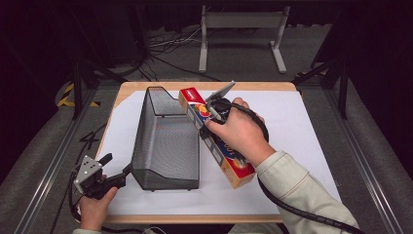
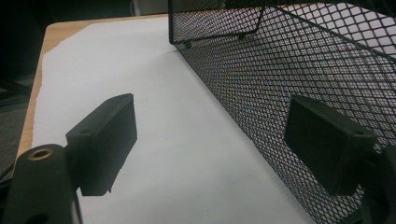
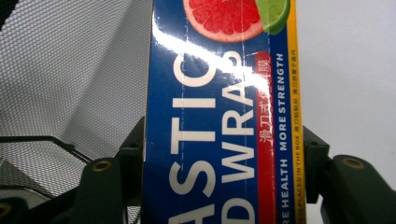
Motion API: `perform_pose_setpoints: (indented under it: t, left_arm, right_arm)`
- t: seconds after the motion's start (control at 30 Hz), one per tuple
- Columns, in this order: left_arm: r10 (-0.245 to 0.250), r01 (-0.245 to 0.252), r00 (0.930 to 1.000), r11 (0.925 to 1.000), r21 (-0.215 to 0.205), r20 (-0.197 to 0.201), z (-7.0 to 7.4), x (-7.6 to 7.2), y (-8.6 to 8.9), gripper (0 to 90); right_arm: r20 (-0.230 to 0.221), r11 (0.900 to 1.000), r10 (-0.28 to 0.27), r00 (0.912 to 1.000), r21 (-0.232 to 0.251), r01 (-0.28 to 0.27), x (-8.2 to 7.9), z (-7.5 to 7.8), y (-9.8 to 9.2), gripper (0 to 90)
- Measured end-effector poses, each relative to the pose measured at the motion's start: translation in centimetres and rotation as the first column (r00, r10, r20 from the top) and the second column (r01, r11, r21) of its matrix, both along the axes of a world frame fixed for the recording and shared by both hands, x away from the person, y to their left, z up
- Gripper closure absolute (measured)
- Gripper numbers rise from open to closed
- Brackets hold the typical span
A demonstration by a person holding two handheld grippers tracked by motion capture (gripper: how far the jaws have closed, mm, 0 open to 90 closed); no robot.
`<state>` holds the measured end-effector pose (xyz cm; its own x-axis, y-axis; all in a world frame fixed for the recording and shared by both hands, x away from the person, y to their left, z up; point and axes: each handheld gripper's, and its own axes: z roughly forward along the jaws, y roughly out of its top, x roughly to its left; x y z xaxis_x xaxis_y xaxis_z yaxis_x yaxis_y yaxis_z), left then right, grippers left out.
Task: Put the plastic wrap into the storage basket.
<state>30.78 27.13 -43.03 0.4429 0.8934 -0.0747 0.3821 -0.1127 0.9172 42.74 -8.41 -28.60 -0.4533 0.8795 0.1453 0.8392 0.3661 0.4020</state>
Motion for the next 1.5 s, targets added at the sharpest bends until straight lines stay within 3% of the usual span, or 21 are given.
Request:
perform_pose_setpoints:
  t: [0.4, 0.83, 1.5]
  left_arm:
    - [0.007, -0.007, 1.0000, 1.0000, -0.004, 0.003, 0.0, 0.0, 0.0, 18.1]
    - [0.011, -0.011, 0.9999, 0.9999, -0.001, 0.006, 0.0, 0.0, 0.1, 18.3]
    - [0.019, -0.019, 0.9998, 0.9998, -0.008, 0.011, 0.0, 0.0, 0.1, 18.5]
  right_arm:
    - [0.011, 1.000, 0.028, 0.9996, 0.000, -0.028, -0.2, -0.4, 3.0, 39.7]
    - [-0.007, 1.000, 0.007, 0.9999, 0.028, -0.007, 0.1, -0.9, 5.7, 39.5]
    - [-0.003, 0.999, 0.016, 0.9999, -0.032, -0.016, 0.3, -3.0, 8.8, 39.3]
